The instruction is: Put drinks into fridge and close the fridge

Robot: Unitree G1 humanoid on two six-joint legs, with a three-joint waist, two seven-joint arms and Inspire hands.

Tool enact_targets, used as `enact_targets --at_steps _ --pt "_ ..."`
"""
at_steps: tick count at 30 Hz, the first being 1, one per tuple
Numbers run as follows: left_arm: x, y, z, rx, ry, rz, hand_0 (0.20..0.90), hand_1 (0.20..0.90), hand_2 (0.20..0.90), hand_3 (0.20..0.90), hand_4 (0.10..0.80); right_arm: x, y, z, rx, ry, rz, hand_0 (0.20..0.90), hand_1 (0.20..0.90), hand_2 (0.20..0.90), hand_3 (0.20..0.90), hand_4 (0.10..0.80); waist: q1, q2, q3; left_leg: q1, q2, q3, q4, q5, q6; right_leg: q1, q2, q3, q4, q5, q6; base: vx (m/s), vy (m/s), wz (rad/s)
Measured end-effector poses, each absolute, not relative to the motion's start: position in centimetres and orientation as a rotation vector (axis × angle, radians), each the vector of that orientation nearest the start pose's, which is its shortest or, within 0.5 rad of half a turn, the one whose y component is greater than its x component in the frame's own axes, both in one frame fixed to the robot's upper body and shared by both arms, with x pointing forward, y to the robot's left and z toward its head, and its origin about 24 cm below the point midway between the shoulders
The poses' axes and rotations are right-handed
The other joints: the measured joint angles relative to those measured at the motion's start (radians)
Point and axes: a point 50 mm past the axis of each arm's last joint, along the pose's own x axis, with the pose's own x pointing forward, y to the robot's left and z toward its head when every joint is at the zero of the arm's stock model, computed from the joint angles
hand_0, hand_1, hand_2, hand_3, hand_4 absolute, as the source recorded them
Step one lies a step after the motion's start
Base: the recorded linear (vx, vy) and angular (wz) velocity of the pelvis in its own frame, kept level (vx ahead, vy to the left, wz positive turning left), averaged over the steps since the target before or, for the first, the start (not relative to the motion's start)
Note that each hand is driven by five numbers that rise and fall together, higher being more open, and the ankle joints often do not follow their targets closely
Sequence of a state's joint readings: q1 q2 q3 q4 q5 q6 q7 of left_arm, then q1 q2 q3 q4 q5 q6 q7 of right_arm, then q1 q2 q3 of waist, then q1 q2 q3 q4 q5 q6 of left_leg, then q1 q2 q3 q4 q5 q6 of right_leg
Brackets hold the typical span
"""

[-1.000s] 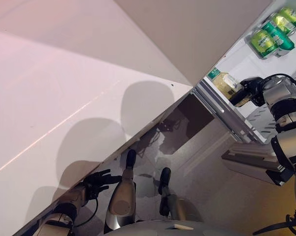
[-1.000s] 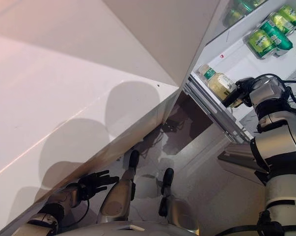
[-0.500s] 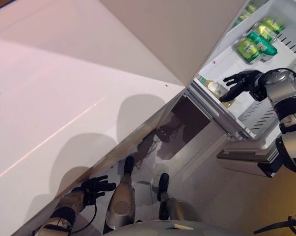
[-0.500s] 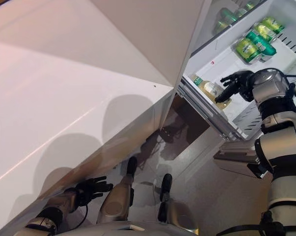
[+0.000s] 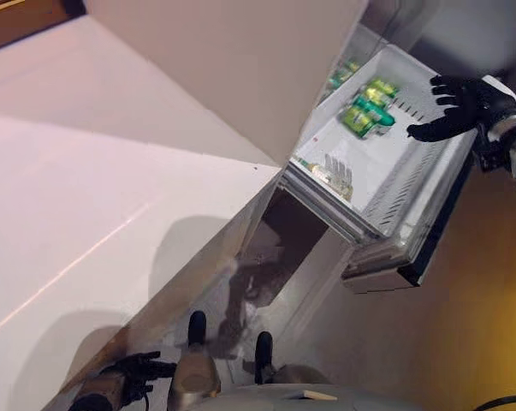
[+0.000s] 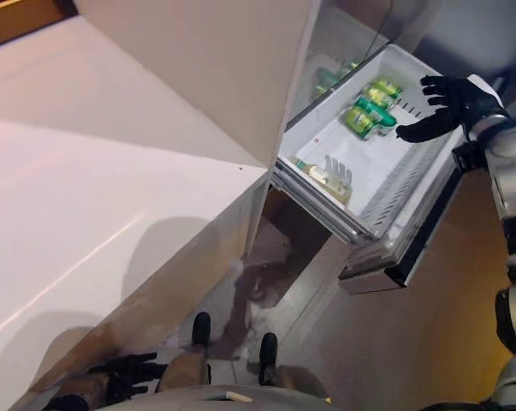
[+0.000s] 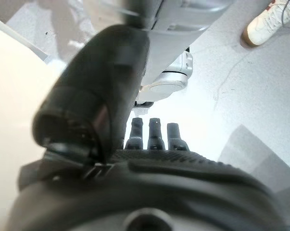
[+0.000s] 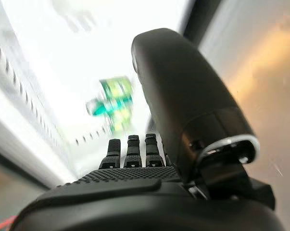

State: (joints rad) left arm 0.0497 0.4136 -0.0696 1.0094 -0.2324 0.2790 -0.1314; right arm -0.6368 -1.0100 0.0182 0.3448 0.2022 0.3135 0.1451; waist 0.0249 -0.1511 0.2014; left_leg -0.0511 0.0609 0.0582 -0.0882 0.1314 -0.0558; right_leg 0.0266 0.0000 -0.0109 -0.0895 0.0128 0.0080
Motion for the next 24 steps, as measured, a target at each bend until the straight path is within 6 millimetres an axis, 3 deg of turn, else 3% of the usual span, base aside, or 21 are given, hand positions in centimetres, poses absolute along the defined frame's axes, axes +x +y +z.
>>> enact_targets --at_steps 2,3,7,13,19,22,24 --pt "8.5 28.6 -14.1 0.065 1.319 0.184 0.9 0.9 0.9 0.9 0.8 30.9 -34.3 23.6 -0.677 -0.05 -0.278 0.9 0.9 0.9 0.9 0.8 -0.018 0.014 -0.017 0.007 -0.002 0.012 0.0 -0.005 0.003 0.001 -0.003 0.015 0.0 0.001 0.003 0.028 0.063 -0.18" --pt "7.5 27.9 -14.6 0.035 1.342 0.183 0.9 0.9 0.9 0.9 0.8 29.2 -35.0 23.3 -0.678 -0.107 -0.345 0.9 0.9 0.9 0.9 0.8 -0.035 0.035 -0.032 0.009 -0.006 0.017 0.0 -0.008 0.008 0.003 -0.007 0.024 -0.001 0.0 0.006 0.019 0.069 -0.16" --pt "5.2 26.1 -15.7 -0.038 1.387 0.188 0.9 0.9 0.9 0.9 0.8 25.3 -36.1 22.2 -0.654 -0.237 -0.534 0.9 0.9 0.9 0.9 0.8 -0.104 0.092 -0.066 0.021 -0.012 0.033 -0.001 -0.014 0.012 0.007 -0.014 0.046 -0.001 0.001 0.012 0.009 0.074 -0.16" --pt "3.2 24.6 -16.4 -0.091 1.438 0.184 0.9 0.9 0.9 0.9 0.8 20.6 -39.0 19.2 -0.594 -0.254 -0.834 0.9 0.9 0.9 0.9 0.8 -0.173 0.145 -0.1 0.045 -0.007 0.064 -0.006 -0.035 0.009 0.012 -0.012 0.082 -0.002 -0.008 0.026 0.008 0.045 -0.17" --pt "1.5 23.8 -16.8 -0.126 1.482 0.178 0.9 0.9 0.9 0.9 0.8 17.4 -41.2 16.0 -0.537 -0.156 -1.008 0.9 0.9 0.9 0.9 0.8 -0.224 0.171 -0.121 0.061 -0.006 0.085 -0.003 -0.041 0.012 0.016 -0.012 0.101 -0.001 -0.008 0.026 0.068 -0.001 -0.12" --pt "0.9 23.7 -16.9 -0.131 1.499 0.184 0.9 0.9 0.9 0.9 0.8 15.9 -42.5 12.3 -0.491 0.006 -1.037 0.9 0.9 0.9 0.9 0.8 -0.228 0.168 -0.12 0.083 -0.007 0.088 0.0 -0.04 0.014 0.033 -0.012 0.106 0.005 -0.01 0.028 0.033 -0.026 -0.03" --pt "1.6 23.8 -16.8 -0.126 1.485 0.183 0.9 0.9 0.9 0.9 0.8 15.3 -42.5 9.9 -0.448 0.095 -1.023 0.9 0.9 0.9 0.9 0.8 -0.226 0.161 -0.089 0.076 -0.006 0.084 0.059 -0.064 0.015 0.03 -0.013 0.099 0.06 -0.037 0.028 -0.037 -0.046 0.08"
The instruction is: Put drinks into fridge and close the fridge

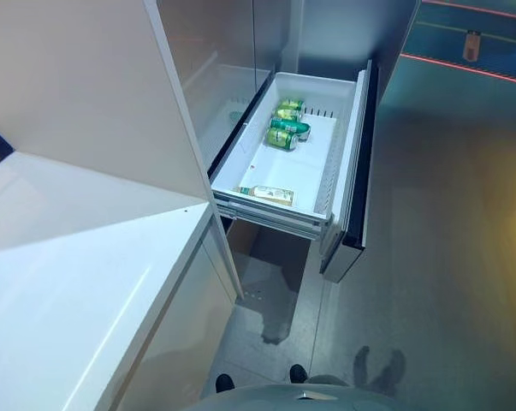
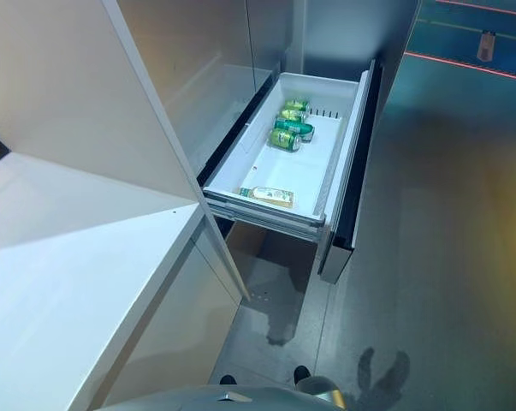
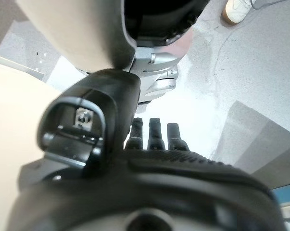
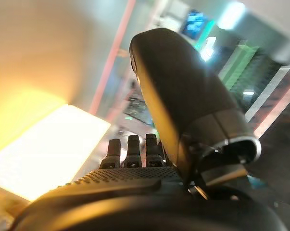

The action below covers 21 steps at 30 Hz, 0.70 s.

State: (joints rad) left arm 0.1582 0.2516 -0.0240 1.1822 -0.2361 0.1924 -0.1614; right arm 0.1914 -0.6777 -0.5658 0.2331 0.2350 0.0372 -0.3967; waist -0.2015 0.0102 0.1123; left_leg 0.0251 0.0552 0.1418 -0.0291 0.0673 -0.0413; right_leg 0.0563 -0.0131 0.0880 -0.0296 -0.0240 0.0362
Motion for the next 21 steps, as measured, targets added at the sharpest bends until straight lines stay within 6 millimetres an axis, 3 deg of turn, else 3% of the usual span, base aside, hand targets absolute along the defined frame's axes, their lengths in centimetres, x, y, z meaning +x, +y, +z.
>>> enact_targets --at_steps 2,5,8,12,15,17,18,19,21 --pt "2.8 23.9 -16.8 -0.121 1.459 0.176 0.9 0.9 0.9 0.9 0.8 15.3 -42.1 8.5 -0.42 0.151 -0.984 0.9 0.9 0.9 0.9 0.8 -0.004 0.001 0.058 -0.014 -0.001 -0.012 0.07 -0.028 0.005 -0.016 -0.002 -0.013 0.088 -0.042 0.002 -0.139 -0.059 0.19" --pt "5.4 24.0 -16.5 -0.096 1.397 0.177 0.9 0.9 0.9 0.9 0.8 16.5 -40.7 7.2 -0.404 0.165 -0.899 0.9 0.9 0.9 0.9 0.8 -0.001 0.002 0.111 -0.15 -0.012 -0.026 0.222 -0.074 0.013 -0.187 -0.013 -0.016 0.323 -0.123 -0.003 -0.303 -0.051 0.14" --pt "9.1 24.4 -15.8 -0.075 1.302 0.187 0.9 0.9 0.9 0.9 0.8 18.6 -39.3 7.2 -0.346 0.127 -0.832 0.9 0.9 0.9 0.9 0.8 0.009 -0.002 0.187 -0.27 -0.025 -0.041 0.353 -0.106 0.022 -0.318 -0.028 -0.017 0.491 -0.176 -0.005 -0.189 -0.015 0.11" --pt "12.0 24.7 -15.0 -0.057 1.216 0.203 0.9 0.9 0.9 0.9 0.8 21.7 -37.1 7.9 -0.329 0.055 -0.702 0.9 0.9 0.9 0.9 0.8 0.027 -0.002 0.24 -0.371 -0.046 -0.08 0.447 -0.119 0.032 -0.418 -0.034 -0.015 0.591 -0.188 0.001 -0.101 -0.004 0.03" --pt "13.0 24.7 -14.7 -0.067 1.188 0.209 0.9 0.9 0.9 0.9 0.8 23.3 -35.6 8.1 -0.33 0.023 -0.601 0.9 0.9 0.9 0.9 0.8 0.035 0.001 0.254 -0.425 -0.065 -0.112 0.535 -0.166 0.057 -0.452 -0.045 -0.02 0.644 -0.195 0.004 0.012 -0.015 0.08" --pt "13.1 24.6 -14.7 -0.052 1.188 0.2 0.9 0.9 0.9 0.9 0.8 24.0 -34.6 8.1 -0.334 0.01 -0.541 0.9 0.9 0.9 0.9 0.8 0.043 0.006 0.259 -0.438 -0.067 -0.134 0.548 -0.164 0.052 -0.459 -0.043 -0.02 0.691 -0.199 0.007 0.051 -0.041 0.11" --pt "13.3 24.8 -14.6 -0.045 1.175 0.2 0.9 0.9 0.9 0.9 0.8 24.1 -34.3 7.9 -0.337 0.011 -0.519 0.9 0.9 0.9 0.9 0.8 0.049 -0.003 0.26 -0.441 -0.076 -0.132 0.549 -0.163 0.051 -0.474 -0.046 -0.043 0.743 -0.218 -0.029 0.044 -0.047 0.17" --pt "13.5 24.9 -14.4 -0.038 1.162 0.205 0.9 0.9 0.9 0.9 0.8 24.4 -34.0 8.1 -0.338 0.002 -0.5 0.9 0.9 0.9 0.9 0.8 0.061 -0.014 0.265 -0.443 -0.086 -0.123 0.552 -0.162 0.051 -0.477 -0.05 -0.049 0.739 -0.251 -0.043 0.054 -0.046 0.19" --pt "14.1 24.8 -14.2 -0.033 1.152 0.204 0.9 0.9 0.9 0.9 0.8 24.9 -33.6 8.4 -0.338 -0.015 -0.48 0.9 0.9 0.9 0.9 0.8 0.06 -0.007 0.265 -0.478 -0.107 -0.107 0.713 -0.227 0.082 -0.492 -0.081 -0.069 0.746 -0.248 -0.038 0.059 -0.033 0.13"
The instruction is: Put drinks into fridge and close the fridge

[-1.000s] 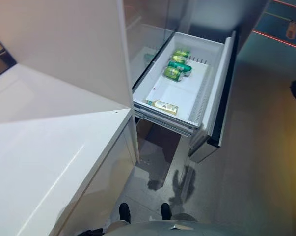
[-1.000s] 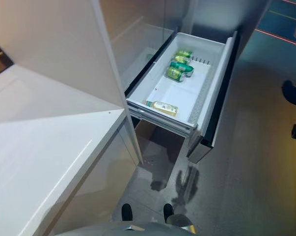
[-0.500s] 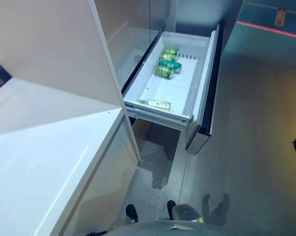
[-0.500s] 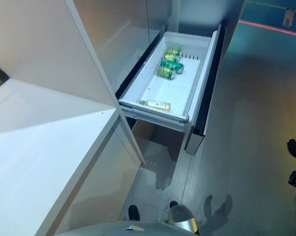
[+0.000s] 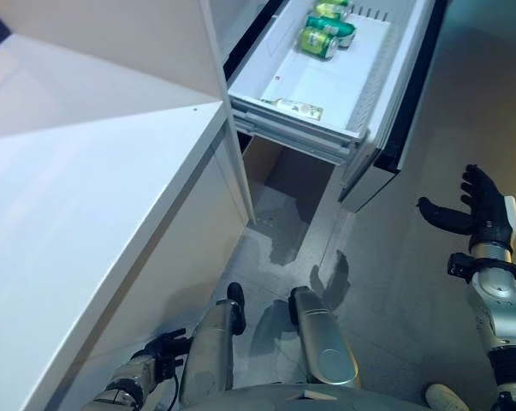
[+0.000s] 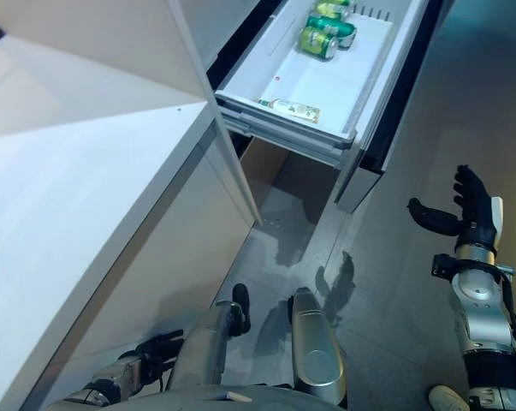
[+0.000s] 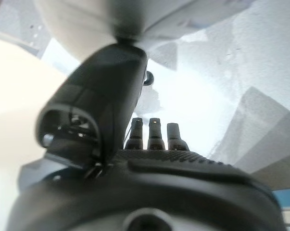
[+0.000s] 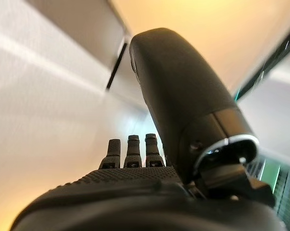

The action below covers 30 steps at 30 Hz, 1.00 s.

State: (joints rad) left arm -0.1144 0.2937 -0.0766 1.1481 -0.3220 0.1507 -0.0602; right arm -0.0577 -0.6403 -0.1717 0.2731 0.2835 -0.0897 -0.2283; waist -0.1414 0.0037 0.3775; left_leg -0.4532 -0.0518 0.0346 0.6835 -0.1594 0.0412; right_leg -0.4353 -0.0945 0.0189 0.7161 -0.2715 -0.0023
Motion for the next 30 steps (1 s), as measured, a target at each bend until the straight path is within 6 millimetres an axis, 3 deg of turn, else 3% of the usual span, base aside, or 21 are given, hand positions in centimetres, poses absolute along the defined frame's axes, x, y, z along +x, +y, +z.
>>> enact_targets --at_steps 1,2,7,24,30 --pt "13.5 24.9 -14.4 -0.031 1.169 0.209 0.9 0.9 0.9 0.9 0.8 25.2 -33.1 8.4 -0.357 -0.017 -0.453 0.9 0.9 0.9 0.9 0.8 -0.001 0.013 -0.005 0.047 -0.003 0.011 0.034 -0.076 0.013 -0.001 0.014 -0.007 0.016 -0.006 0.009 0.077 -0.041 0.15" --pt "13.4 25.2 -14.4 -0.016 1.172 0.22 0.9 0.9 0.9 0.9 0.8 25.5 -32.6 8.4 -0.361 -0.024 -0.434 0.9 0.9 0.9 0.9 0.8 -0.006 0.005 0.001 0.056 -0.012 0.0 0.006 -0.092 0.001 -0.001 0.023 -0.006 0.034 -0.008 0.011 0.094 -0.054 0.27" --pt "13.8 25.1 -14.3 -0.009 1.165 0.215 0.9 0.9 0.9 0.9 0.8 27.3 -30.3 9.9 -0.423 -0.096 -0.334 0.9 0.9 0.9 0.9 0.8 0.01 0.002 0.003 0.05 -0.018 -0.013 0.011 -0.082 -0.003 -0.007 0.033 -0.004 0.031 -0.007 0.007 0.054 -0.036 0.08" --pt "14.0 24.5 -14.4 0.041 1.205 0.182 0.9 0.9 0.9 0.9 0.8 31.5 -26.1 12.9 -0.618 -0.108 -0.129 0.9 0.9 0.9 0.9 0.8 0.022 0.018 0.011 0.139 -0.017 -0.049 -0.081 -0.042 -0.029 0.09 0.04 -0.039 -0.04 -0.001 -0.012 0.065 -0.019 0.04" --pt "14.6 24.3 -14.3 0.059 1.214 0.164 0.9 0.9 0.9 0.9 0.8 33.7 -22.8 14.0 -0.653 -0.1 -0.042 0.9 0.9 0.9 0.9 0.8 0.062 0.025 0.015 0.153 -0.002 -0.072 -0.114 -0.023 -0.046 0.119 0.055 -0.066 -0.085 0.016 -0.03 0.006 -0.007 0.08"
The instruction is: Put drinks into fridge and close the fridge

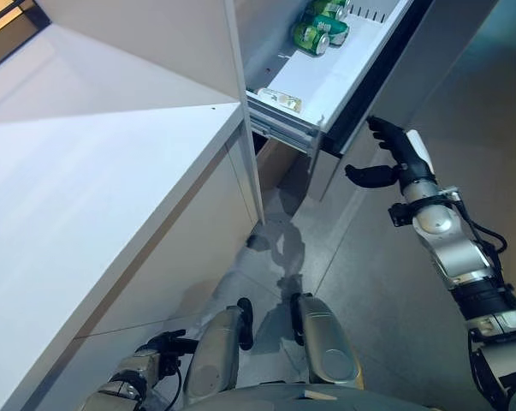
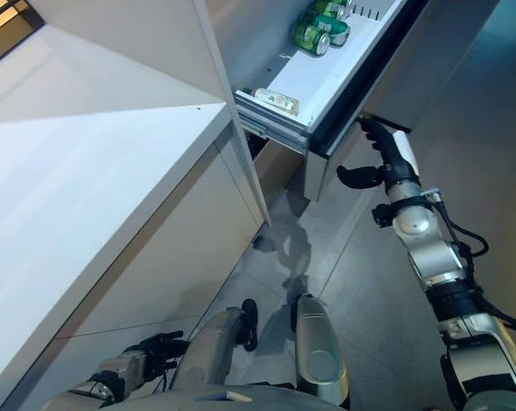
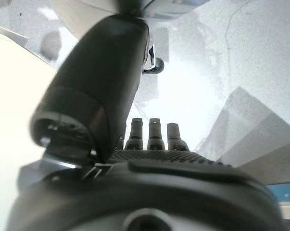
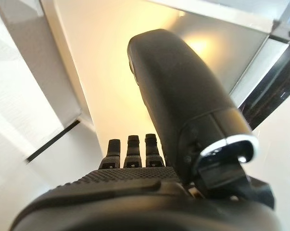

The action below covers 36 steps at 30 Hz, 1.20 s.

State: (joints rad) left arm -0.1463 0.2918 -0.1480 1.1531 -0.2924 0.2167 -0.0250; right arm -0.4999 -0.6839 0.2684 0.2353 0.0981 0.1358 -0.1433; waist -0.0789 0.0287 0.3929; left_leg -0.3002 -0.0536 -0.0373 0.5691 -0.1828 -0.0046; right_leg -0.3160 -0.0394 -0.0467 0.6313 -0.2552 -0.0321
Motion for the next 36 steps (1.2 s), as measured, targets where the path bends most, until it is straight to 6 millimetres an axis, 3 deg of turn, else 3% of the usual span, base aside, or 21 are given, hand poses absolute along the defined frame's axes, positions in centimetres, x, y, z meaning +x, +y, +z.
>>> enact_targets --at_steps 4,10,12,17,24,28,30,33,35,36 --pt "16.0 23.8 -13.8 0.088 1.182 0.128 0.9 0.9 0.9 0.9 0.8 35.3 -21.0 15.9 -0.673 -0.14 -0.015 0.9 0.9 0.9 0.9 0.8 0.023 0.013 0.015 -0.009 0.002 -0.028 -0.025 0.022 -0.013 -0.001 0.002 -0.029 -0.022 0.011 -0.013 -0.185 0.008 0.19" --pt "21.1 22.7 -11.4 0.147 1.025 0.064 0.9 0.9 0.9 0.9 0.8 37.6 -16.2 23.2 -0.621 -0.357 0.009 0.9 0.9 0.9 0.9 0.8 0.083 0.044 0.09 -0.133 0.021 -0.057 -0.012 0.05 -0.041 -0.116 0.014 -0.064 -0.002 0.036 -0.048 -0.229 -0.007 0.08" --pt "22.9 22.3 -10.3 0.166 0.966 0.053 0.9 0.9 0.9 0.9 0.8 37.7 -14.8 24.6 -0.62 -0.401 0.043 0.9 0.9 0.9 0.9 0.8 0.101 0.05 0.119 -0.159 0.021 -0.087 0.0 0.054 -0.048 -0.129 0.017 -0.087 0.0 0.037 -0.056 -0.141 -0.002 0.27" --pt "24.0 22.0 -9.6 0.174 0.91 0.058 0.9 0.9 0.9 0.9 0.8 38.0 -14.1 24.2 -0.553 -0.376 0.042 0.9 0.9 0.9 0.9 0.8 0.108 0.046 0.122 -0.174 0.021 -0.1 0.001 0.062 -0.058 -0.138 0.017 -0.103 -0.001 0.036 -0.061 -0.045 0.016 0.1" --pt "24.1 21.6 -9.4 0.119 0.891 0.051 0.9 0.9 0.9 0.9 0.8 38.4 -15.5 23.7 -0.42 -0.325 -0.027 0.9 0.9 0.9 0.9 0.8 0.121 0.04 0.126 -0.138 0.019 -0.101 -0.054 0.09 -0.056 -0.116 0.009 -0.103 -0.031 0.046 -0.057 0.039 0.071 0.03" --pt "22.7 21.0 -10.4 0.088 0.924 0.024 0.9 0.9 0.9 0.9 0.8 38.0 -17.5 20.7 -0.304 -0.227 -0.051 0.9 0.9 0.9 0.9 0.8 0.13 0.031 0.125 -0.014 0.022 -0.101 -0.157 0.109 -0.05 0.005 0.012 -0.106 -0.121 0.057 -0.051 0.109 0.076 0.05" --pt "21.8 21.2 -11.0 0.079 0.942 0.034 0.9 0.9 0.9 0.9 0.8 37.3 -19.3 18.2 -0.245 -0.176 -0.073 0.9 0.9 0.9 0.9 0.8 0.131 0.012 0.115 0.059 0.022 -0.096 -0.221 0.123 -0.046 0.068 0.013 -0.101 -0.173 0.068 -0.044 0.209 0.107 -0.02" --pt "18.9 22.3 -12.1 0.02 0.996 0.085 0.9 0.9 0.9 0.9 0.8 34.1 -22.0 10.2 -0.152 0.017 -0.107 0.9 0.9 0.9 0.9 0.8 0.128 -0.044 0.045 0.154 0.024 -0.083 -0.328 0.14 -0.037 0.15 0.015 -0.087 -0.264 0.08 -0.032 0.144 0.105 -0.09" --pt "15.9 22.8 -13.3 -0.031 1.065 0.112 0.9 0.9 0.9 0.9 0.8 29.2 -23.7 2.2 -0.125 0.273 -0.143 0.9 0.9 0.9 0.9 0.8 0.104 -0.08 -0.03 0.23 0.032 -0.062 -0.404 0.143 -0.026 0.223 0.02 -0.068 -0.344 0.09 -0.017 0.075 0.109 -0.14" --pt "14.7 22.9 -13.8 -0.05 1.095 0.122 0.9 0.9 0.9 0.9 0.8 27.1 -23.9 -0.7 -0.109 0.377 -0.15 0.9 0.9 0.9 0.9 0.8 0.09 -0.093 -0.059 0.258 0.032 -0.044 -0.429 0.143 -0.023 0.254 0.021 -0.057 -0.374 0.094 -0.011 0.03 0.092 -0.19"
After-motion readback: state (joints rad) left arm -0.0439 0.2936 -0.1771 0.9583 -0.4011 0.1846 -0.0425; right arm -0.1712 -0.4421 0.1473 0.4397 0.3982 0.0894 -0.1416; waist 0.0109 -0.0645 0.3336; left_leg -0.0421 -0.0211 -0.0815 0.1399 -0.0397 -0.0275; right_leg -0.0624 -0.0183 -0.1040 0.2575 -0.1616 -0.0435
